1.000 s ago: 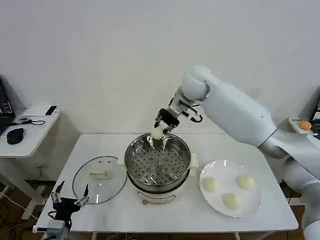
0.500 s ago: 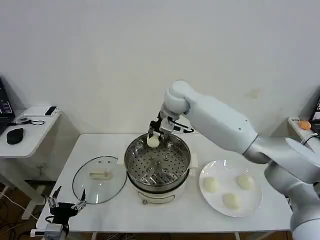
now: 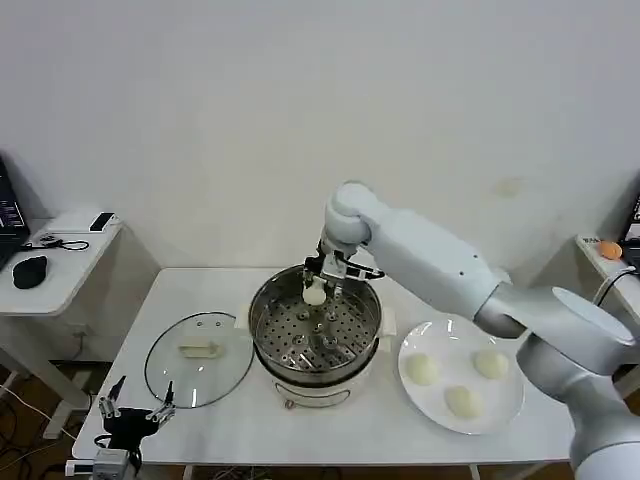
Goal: Take steamed baozi put them in steamer then cover it.
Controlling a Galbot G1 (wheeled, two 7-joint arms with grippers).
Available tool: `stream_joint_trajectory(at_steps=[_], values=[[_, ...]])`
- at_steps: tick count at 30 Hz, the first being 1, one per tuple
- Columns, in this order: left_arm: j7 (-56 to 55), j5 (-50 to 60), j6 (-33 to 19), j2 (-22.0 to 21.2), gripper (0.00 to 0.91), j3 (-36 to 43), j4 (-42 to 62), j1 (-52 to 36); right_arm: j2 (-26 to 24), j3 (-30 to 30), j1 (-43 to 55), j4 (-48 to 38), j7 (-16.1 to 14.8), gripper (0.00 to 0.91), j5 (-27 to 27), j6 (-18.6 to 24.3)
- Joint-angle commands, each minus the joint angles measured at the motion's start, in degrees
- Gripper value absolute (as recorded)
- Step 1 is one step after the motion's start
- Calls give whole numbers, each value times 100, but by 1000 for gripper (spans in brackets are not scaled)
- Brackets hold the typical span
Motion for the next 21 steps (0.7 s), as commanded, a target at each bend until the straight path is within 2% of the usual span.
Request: stream_joint_trajectory(at_steps=[1,7,8,9,10,18,21], values=[[-1,1,-7,9,907,-12,24,-4,34,-32,-49,-124,22,494,-63,36],[-9,5,-6,-9,907,-19,36,-24,102,-2,-48,-270,59,494,-171,44],[-8,7,-6,-13,907,-15,38,-26,107,-1,-49,-281,73,534,-175,44],[-7,8,-6,-15,907,-9,42,-28,119,-3,-57,-312,84,877,-175,44],[-7,8,-6,-16,907,-7,45,-31,121,-2,-58,-319,93,907,-176,43],[-2,10,-3,-9,907,-23,59,-41,152,-5,-66,-333,163,907,-154,20],[-1,5,-2,2,907,-25,68,-36,125,-4,-57,-255,77,907,9,-19]])
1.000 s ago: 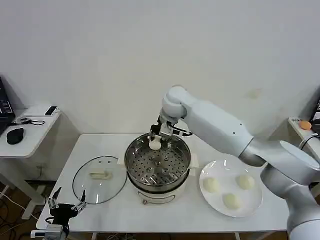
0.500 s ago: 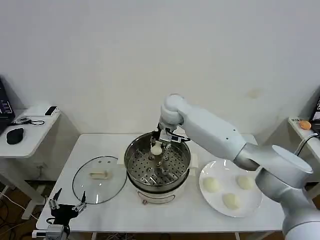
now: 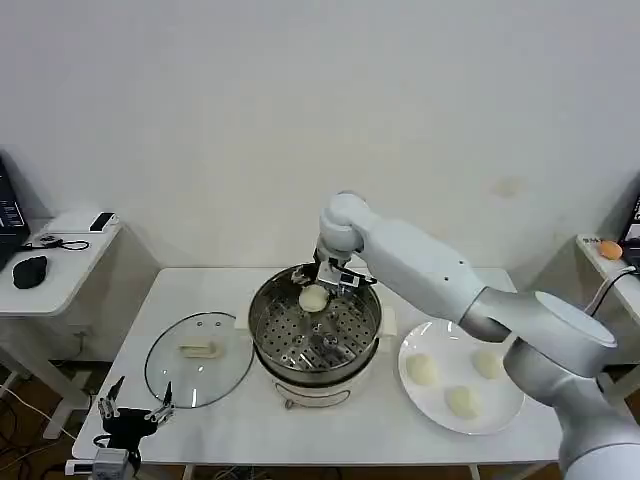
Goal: Take steamed baozi put them in steamer then cover it.
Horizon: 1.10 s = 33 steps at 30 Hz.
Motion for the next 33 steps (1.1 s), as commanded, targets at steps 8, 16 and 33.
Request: stream_joint_trajectory(at_steps=[8,16,33], values=[[2,-9,2,32,907,-19,0,24,-462,89,161,769,-219,907,523,-368],[37,-12,7,86,907,18,-1,6,-1945,311,624,2010,356,907,2231,-1592],[-76,-55,173,261,907,221,-269,31,-3837,373,669,2383,-459,907,3752,-6511]])
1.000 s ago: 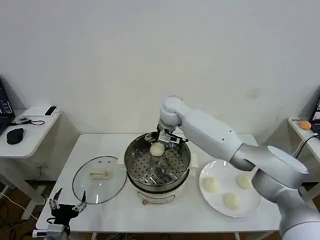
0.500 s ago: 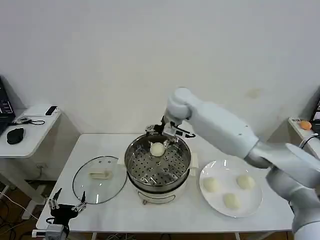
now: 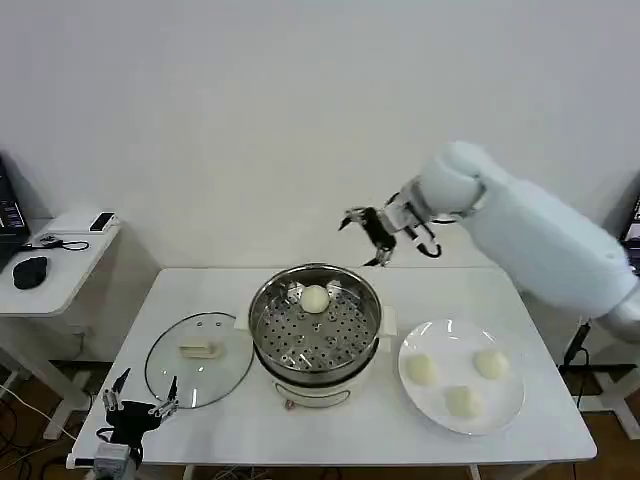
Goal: Take steamed baozi put them in steamer then cover it.
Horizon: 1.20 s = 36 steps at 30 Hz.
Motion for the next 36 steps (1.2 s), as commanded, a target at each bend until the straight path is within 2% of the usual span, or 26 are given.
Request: stream_joint_trajectory(at_steps=[1,6,19,36], values=[[-58,7,59,25,907,46,-46,2,-816,-94,49,229,-493,907,696,-1846],[-47,3,73,48,907,124,-159,65,-887,-195,-421,98,-532,907,370,-1842],[-48,78,116,-63,907,157,-184,173,-669,125,-1840,-172,-462,907,-404,-1654],[-53,176,123,-61,907,250,122,55,-256,16,-2221,-364,-124,907,-773,-1661]])
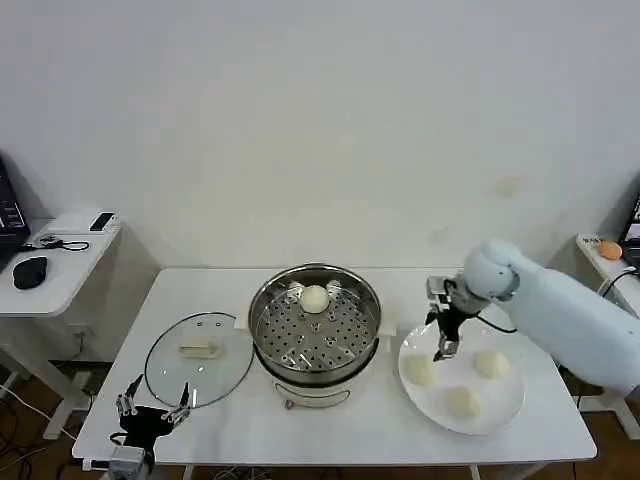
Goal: Take steamed baozi put them in steamer then cover it.
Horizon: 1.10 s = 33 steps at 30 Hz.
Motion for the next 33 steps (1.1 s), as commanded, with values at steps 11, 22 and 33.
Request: stream_joint_trajectory(at_steps=[11,22,33], values=[[-16,76,16,-41,907,54,84,35,-16,14,-348,30,64,907,-195,-29],[-33,97,15,-68,907,95,88,61,67,143,-656,-35,294,907,-463,69],[-37,103,14,-76,907,87,116,71,224,235,-814,-203,411,907,-451,119]])
